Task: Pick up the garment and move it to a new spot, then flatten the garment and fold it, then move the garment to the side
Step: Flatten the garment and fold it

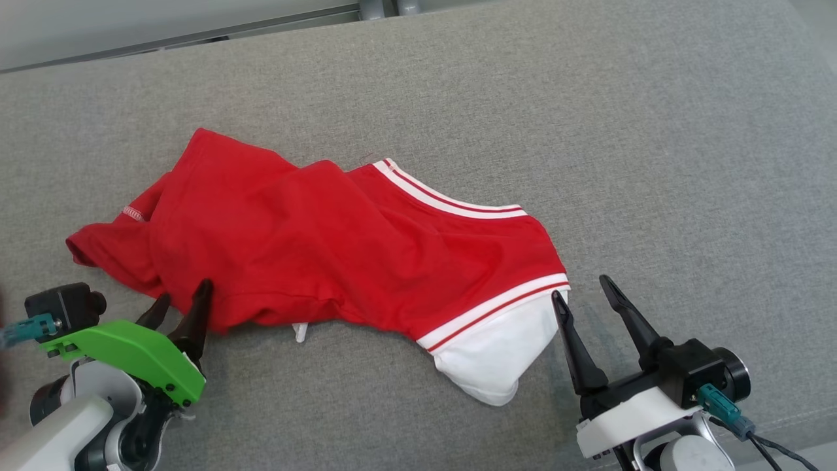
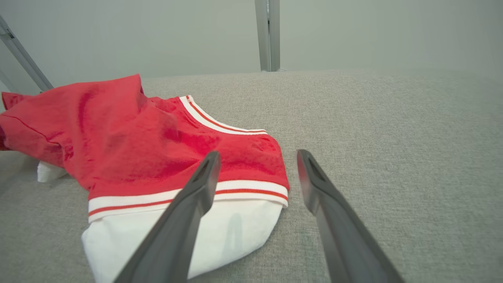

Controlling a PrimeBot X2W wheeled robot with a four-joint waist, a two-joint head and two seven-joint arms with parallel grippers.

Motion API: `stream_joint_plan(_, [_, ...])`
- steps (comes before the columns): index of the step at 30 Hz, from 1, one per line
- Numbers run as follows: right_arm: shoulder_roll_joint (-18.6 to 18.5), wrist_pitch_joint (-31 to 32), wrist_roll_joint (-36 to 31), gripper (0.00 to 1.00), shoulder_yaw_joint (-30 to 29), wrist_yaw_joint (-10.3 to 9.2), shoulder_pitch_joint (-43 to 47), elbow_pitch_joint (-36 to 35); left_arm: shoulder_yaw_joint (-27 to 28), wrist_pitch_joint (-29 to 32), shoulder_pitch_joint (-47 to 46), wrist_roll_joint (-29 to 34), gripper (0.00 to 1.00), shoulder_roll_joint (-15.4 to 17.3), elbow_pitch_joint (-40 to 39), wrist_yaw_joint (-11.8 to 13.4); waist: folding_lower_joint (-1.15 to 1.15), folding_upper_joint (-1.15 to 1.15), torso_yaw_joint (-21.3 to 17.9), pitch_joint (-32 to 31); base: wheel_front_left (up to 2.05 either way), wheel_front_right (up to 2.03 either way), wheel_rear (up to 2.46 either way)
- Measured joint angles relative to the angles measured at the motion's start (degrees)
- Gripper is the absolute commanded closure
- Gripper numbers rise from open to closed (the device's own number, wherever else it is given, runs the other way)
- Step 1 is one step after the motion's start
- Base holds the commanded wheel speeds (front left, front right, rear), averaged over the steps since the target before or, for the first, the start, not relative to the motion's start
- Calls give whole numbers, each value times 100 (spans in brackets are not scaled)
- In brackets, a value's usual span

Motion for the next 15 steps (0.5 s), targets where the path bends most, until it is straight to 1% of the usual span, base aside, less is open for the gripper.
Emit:
stream_joint_plan(4, [0,0,-1,0,-20,0,8,-18,-66,-4,-54,101,0,-198,538,-77,0,0,-87,20,0,0,0])
stream_joint_plan(10, [-1,0,8,0,-32,0,136,-22,-157,-14,-41,140,0,-405,878,-254,0,0,-172,0,0,0,0])
stream_joint_plan(11, [0,0,8,0,-35,0,138,-21,-167,-37,-29,140,4,-422,900,-272,0,0,-177,-12,0,0,0])
stream_joint_plan(12, [0,0,8,0,-40,0,149,-20,-174,-55,-14,140,48,-432,918,-303,0,0,-178,-30,0,0,0])
stream_joint_plan(13, [0,0,8,0,-51,0,179,-20,-174,-64,12,140,84,-441,924,-311,0,0,-177,-50,0,0,0])
stream_joint_plan(14, [0,0,8,0,-62,0,204,-18,-181,-75,47,140,100,-448,923,-333,0,0,-174,-72,0,0,0])
stream_joint_plan(15, [-1,0,8,0,-80,0,227,-11,-212,-81,89,162,100,-455,922,-356,0,0,-166,-94,0,0,0])
